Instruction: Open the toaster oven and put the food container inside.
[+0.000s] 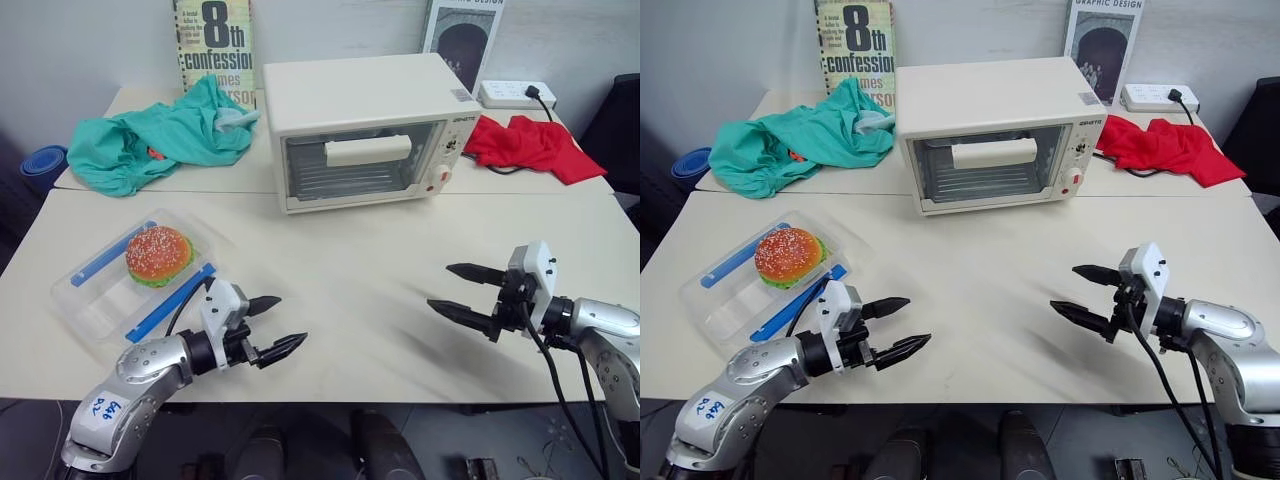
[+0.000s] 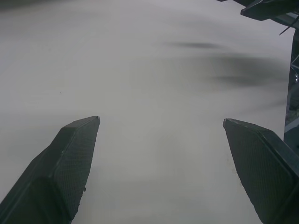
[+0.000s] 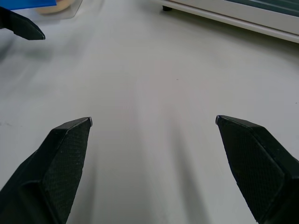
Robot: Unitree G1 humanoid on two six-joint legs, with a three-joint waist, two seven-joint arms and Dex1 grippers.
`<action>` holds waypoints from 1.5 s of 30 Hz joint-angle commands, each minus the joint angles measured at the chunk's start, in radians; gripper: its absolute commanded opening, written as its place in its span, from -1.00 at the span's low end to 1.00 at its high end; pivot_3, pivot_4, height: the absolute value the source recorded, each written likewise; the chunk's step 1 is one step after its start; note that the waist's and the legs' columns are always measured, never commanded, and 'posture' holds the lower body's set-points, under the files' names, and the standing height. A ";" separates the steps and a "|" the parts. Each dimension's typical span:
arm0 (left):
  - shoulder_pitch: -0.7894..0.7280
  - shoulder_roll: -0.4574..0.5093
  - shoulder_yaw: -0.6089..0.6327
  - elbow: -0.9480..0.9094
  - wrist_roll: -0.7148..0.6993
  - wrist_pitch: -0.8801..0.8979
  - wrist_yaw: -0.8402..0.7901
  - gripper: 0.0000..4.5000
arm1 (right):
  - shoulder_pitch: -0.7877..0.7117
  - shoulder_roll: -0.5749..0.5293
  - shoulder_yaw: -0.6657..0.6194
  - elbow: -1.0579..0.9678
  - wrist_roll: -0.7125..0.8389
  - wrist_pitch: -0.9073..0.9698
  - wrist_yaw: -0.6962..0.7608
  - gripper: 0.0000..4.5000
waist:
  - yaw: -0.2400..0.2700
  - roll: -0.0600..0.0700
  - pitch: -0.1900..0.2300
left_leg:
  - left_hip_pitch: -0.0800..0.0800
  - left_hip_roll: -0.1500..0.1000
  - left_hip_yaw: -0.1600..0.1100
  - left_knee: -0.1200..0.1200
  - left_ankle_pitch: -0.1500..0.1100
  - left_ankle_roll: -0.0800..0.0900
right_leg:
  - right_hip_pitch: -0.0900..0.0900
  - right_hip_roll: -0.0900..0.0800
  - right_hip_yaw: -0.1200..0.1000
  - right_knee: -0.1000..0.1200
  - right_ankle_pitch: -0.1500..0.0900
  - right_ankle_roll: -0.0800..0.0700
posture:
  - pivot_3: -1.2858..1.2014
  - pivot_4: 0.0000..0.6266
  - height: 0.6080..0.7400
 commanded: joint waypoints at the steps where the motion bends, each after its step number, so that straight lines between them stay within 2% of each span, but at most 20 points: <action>1: -0.006 0.010 0.012 0.003 0.004 -0.020 -0.021 1.00 | 0.001 0.009 -0.013 -0.022 0.014 -0.008 -0.009 0.97 | 0.000 0.000 0.000 | 0.000 0.000 0.000 0.000 0.000 0.000 | 0.000 0.000 0.000 0.000 0.000 0.000 | 0.03 -0.52 1.00; 10: -0.016 -0.008 0.014 0.025 0.003 -0.004 -0.009 1.00 | -0.013 0.004 0.030 -0.009 -0.048 -0.019 -0.047 0.97 | 0.000 0.000 0.000 | 0.000 0.000 0.000 0.000 0.000 0.000 | 0.000 0.000 0.000 0.000 0.000 0.000 | 0.03 -0.52 1.00; 13: -0.024 -0.037 0.037 0.025 -0.057 0.025 -0.002 1.00 | -0.028 0.000 0.029 -0.003 -0.014 0.027 -0.038 0.97 | 0.000 0.000 0.000 | 0.000 0.000 0.000 0.000 0.000 0.000 | 0.000 0.000 0.000 0.000 0.000 0.000 | 0.03 -0.52 1.00; 19: -0.025 0.029 0.070 -0.056 -0.141 0.115 -0.035 1.00 | -0.100 0.013 0.033 0.013 0.015 0.066 -0.044 0.97 | -0.002 0.000 0.000 | 0.000 0.000 0.000 0.000 0.000 0.000 | 0.000 0.000 0.000 0.001 0.000 0.000 | 0.03 -0.52 1.00; 23: -0.047 0.094 0.178 -0.121 -0.322 0.179 -0.085 1.00 | -0.203 0.023 0.024 0.060 0.069 0.112 -0.025 0.97 | -0.002 0.000 0.000 | 0.000 0.000 0.000 0.000 0.000 0.000 | 0.000 0.000 0.000 0.001 -0.001 -0.001 | 0.03 -0.52 1.00; 26: -0.165 0.163 0.327 -0.098 -0.517 0.218 -0.075 1.00 | -0.393 0.059 0.046 0.201 0.052 0.109 -0.044 0.97 | -0.004 0.000 0.003 | 0.000 0.001 0.000 0.001 0.000 0.000 | 0.000 0.000 0.000 0.001 -0.001 -0.001 | 0.03 -0.52 1.00; 30: -0.345 0.225 0.371 -0.002 -0.633 0.258 -0.048 1.00 | -0.598 0.124 0.062 0.383 0.027 0.116 -0.089 0.97 | -0.005 0.000 0.004 | 0.001 0.000 0.000 0.001 0.001 0.000 | 0.000 0.000 -0.001 0.001 0.000 -0.001 | 0.03 -0.52 1.00; 32: -0.432 0.243 0.353 0.051 -0.639 0.267 -0.055 1.00 | -0.691 0.164 0.057 0.461 0.037 0.131 -0.106 0.97 | -0.007 0.000 0.004 | 0.000 0.000 0.000 0.000 0.001 0.000 | -0.001 0.000 -0.001 0.001 0.001 0.000 | 0.03 -0.52 1.00; 36: -0.593 0.252 0.240 0.141 -0.529 0.253 -0.082 1.00 | -0.800 0.227 0.120 0.584 -0.044 0.067 -0.103 0.97 | -0.006 0.000 0.004 | -0.003 0.000 -0.001 -0.001 0.000 0.000 | -0.005 0.000 -0.001 0.002 0.001 0.001 | 0.03 -0.52 1.00; 45: -0.674 0.218 0.161 0.189 -0.405 0.198 -0.133 1.00 | -0.872 0.290 0.150 0.670 -0.102 -0.018 -0.060 0.97 | -0.008 0.000 0.004 | -0.033 -0.001 0.003 0.003 0.005 -0.008 | -0.038 -0.002 -0.001 0.013 0.002 0.002 | 0.03 -0.52 1.00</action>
